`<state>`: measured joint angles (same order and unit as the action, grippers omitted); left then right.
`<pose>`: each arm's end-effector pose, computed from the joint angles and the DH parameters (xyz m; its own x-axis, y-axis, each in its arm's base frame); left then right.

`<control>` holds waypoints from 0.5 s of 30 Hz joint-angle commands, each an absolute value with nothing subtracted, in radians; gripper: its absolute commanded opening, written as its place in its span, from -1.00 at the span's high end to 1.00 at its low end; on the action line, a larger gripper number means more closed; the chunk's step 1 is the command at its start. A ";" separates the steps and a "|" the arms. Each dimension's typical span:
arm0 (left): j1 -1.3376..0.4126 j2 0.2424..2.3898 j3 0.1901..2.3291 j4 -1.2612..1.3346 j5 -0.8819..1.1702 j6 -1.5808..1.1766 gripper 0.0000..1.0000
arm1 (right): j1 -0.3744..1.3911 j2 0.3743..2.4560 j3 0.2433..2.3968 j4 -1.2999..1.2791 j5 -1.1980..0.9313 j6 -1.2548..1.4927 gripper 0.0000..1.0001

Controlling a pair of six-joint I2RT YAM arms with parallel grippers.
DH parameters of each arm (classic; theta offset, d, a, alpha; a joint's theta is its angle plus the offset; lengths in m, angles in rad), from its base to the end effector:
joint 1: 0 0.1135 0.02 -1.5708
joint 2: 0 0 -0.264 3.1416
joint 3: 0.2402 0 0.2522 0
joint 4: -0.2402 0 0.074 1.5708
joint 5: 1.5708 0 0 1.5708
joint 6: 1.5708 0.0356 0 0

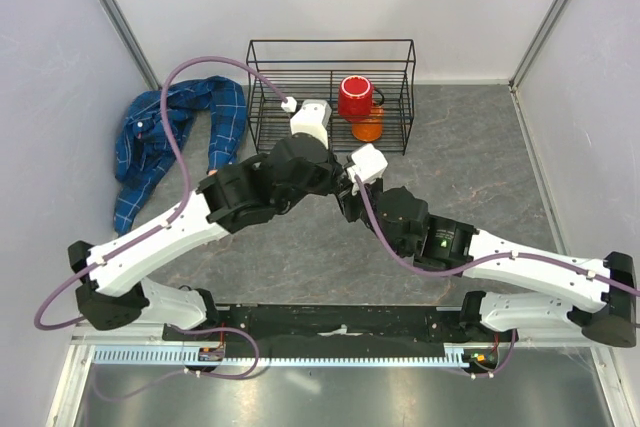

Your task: Paint the nails

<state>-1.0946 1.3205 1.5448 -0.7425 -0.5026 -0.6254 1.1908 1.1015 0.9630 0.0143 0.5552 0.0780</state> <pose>0.1397 -0.2334 0.4301 -0.5277 -0.0960 -0.8440 0.3430 0.8849 -0.3151 0.1120 0.2298 0.3616 -0.0922 -0.0523 -0.9944 -0.5898 0.8075 0.0122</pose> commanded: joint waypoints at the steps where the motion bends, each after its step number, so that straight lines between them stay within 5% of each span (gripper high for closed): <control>1: -1.082 1.306 1.566 -0.723 -0.527 -0.666 0.86 | 1.207 1.080 0.994 0.074 0.631 -0.022 1.00; 2: -1.065 1.295 1.553 -0.706 -0.482 -0.652 0.72 | 1.203 1.075 0.989 0.074 0.602 -0.008 1.00; 3: -1.051 1.273 1.537 -0.668 -0.435 -0.641 0.25 | 1.198 1.069 0.976 0.074 0.568 -0.006 1.00; 6: -0.997 1.159 1.433 -0.591 -0.276 -0.612 -0.24 | 1.175 1.034 0.940 0.078 0.470 0.024 1.00; 11: -0.872 0.948 1.278 -0.442 0.027 -0.598 -0.46 | 1.092 0.942 0.888 0.075 0.154 0.057 1.00; 15: -0.805 0.852 1.221 -0.382 0.205 -0.604 -0.44 | 0.997 0.890 0.871 0.089 -0.316 0.139 1.00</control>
<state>-0.8547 0.9295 1.2568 -0.5270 -0.0505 -0.6231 1.0615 0.9440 0.8757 0.0334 0.1513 0.0605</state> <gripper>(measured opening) 0.732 0.283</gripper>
